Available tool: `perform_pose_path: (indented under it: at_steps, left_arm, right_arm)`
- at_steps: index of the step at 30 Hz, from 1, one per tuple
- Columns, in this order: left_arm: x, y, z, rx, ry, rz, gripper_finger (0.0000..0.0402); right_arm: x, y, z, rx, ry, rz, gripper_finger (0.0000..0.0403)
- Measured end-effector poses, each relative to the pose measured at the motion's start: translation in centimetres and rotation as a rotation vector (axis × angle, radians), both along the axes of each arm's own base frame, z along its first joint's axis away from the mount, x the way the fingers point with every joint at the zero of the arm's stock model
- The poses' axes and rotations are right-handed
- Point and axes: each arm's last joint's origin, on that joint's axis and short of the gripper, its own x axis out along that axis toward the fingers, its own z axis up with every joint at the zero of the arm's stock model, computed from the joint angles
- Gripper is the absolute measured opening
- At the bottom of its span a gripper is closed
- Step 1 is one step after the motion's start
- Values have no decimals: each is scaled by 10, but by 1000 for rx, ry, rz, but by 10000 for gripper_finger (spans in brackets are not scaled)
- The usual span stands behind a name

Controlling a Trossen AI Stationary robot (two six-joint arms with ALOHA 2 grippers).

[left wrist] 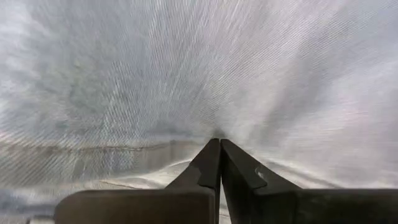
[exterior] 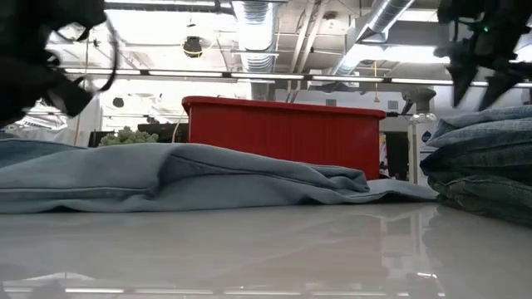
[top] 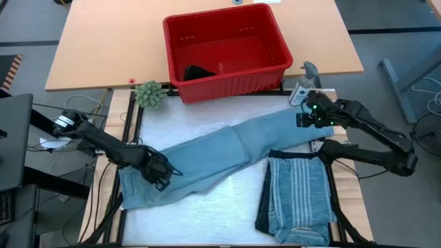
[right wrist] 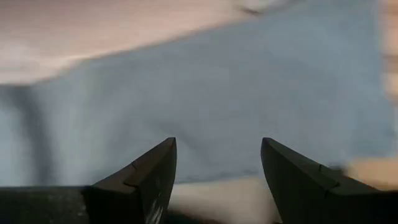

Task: Fold Laundry from Bin
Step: Fold the light blue denim pants

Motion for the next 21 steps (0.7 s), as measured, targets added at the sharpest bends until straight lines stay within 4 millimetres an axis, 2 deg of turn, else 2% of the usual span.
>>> perform_pose_path:
  at_steps: [3,5,11,17,21]
  left_arm:
    - [3,4,15,14,-11,35,0]
    - [-1,7,21,53,42,33,0]
    - [-17,12,21,89,194,-53,0]
    - [-15,12,21,100,162,-153,0]
    - [-15,13,21,111,147,-226,0]
  right_arm:
    - [-5,0,-15,21,115,-125,260]
    - [-3,-3,-24,32,122,-165,260]
    - [6,-12,-55,88,137,-311,260]
    - [6,-29,-72,51,224,-554,260]
    - [8,-41,-81,71,209,-811,260]
